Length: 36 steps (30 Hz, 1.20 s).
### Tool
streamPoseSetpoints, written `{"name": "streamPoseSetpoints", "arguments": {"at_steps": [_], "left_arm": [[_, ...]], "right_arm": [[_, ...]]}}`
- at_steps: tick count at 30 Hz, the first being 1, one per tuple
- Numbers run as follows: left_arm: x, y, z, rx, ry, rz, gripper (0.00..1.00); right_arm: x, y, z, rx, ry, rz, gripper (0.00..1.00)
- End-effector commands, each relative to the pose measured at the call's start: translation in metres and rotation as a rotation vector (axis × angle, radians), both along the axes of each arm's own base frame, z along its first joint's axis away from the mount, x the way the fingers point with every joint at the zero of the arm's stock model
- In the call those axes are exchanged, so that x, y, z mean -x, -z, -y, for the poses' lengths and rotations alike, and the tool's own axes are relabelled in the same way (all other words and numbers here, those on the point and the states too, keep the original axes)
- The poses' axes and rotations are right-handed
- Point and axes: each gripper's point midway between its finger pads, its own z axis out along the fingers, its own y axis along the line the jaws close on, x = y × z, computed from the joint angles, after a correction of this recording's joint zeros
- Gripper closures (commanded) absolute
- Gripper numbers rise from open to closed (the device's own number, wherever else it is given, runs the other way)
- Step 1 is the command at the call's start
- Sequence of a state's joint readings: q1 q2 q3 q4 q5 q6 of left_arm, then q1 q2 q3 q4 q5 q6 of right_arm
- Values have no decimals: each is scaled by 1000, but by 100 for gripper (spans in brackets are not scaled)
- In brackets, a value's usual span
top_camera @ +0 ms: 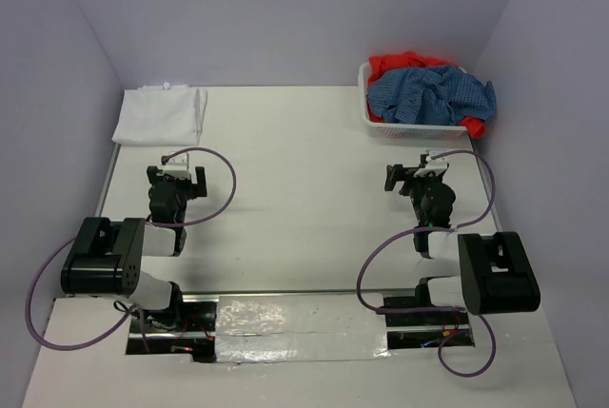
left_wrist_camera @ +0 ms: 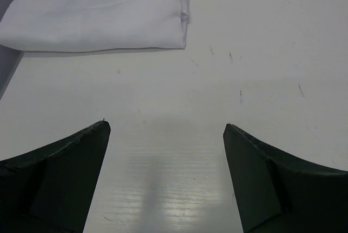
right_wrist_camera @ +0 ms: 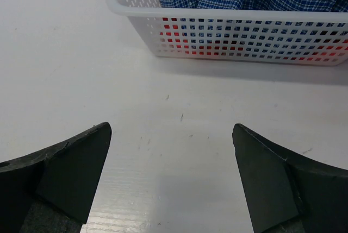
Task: Fold and stack the long sleeve shirts
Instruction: Grab the shirt from the pile
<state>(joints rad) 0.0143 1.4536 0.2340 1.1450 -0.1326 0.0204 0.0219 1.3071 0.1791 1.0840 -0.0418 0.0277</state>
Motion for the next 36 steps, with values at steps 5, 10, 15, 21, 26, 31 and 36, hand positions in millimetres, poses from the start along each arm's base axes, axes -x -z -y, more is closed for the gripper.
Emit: {"name": "streamPoseSetpoints", "arguments": {"at_steps": [5, 10, 15, 21, 26, 31, 36], "left_arm": [[-9, -20, 2, 12, 4, 73, 1], [-14, -29, 26, 1, 151, 26, 1], [-41, -115, 87, -170, 545, -36, 1], [-75, -176, 77, -606, 393, 84, 1], [-97, -207, 70, -601, 306, 51, 1], [-101, -224, 64, -398, 197, 79, 1], [-99, -201, 75, -377, 275, -6, 1]], "right_arm": [[-21, -59, 8, -9, 59, 71, 0], [-25, -133, 0, -79, 7, 90, 6], [-64, -162, 22, -150, 75, -119, 59], [-128, -135, 50, -242, 284, -336, 5], [-170, -91, 79, -223, 452, -503, 3], [-209, -58, 84, -218, 490, -592, 7], [-225, -55, 75, -195, 443, -597, 38]]}}
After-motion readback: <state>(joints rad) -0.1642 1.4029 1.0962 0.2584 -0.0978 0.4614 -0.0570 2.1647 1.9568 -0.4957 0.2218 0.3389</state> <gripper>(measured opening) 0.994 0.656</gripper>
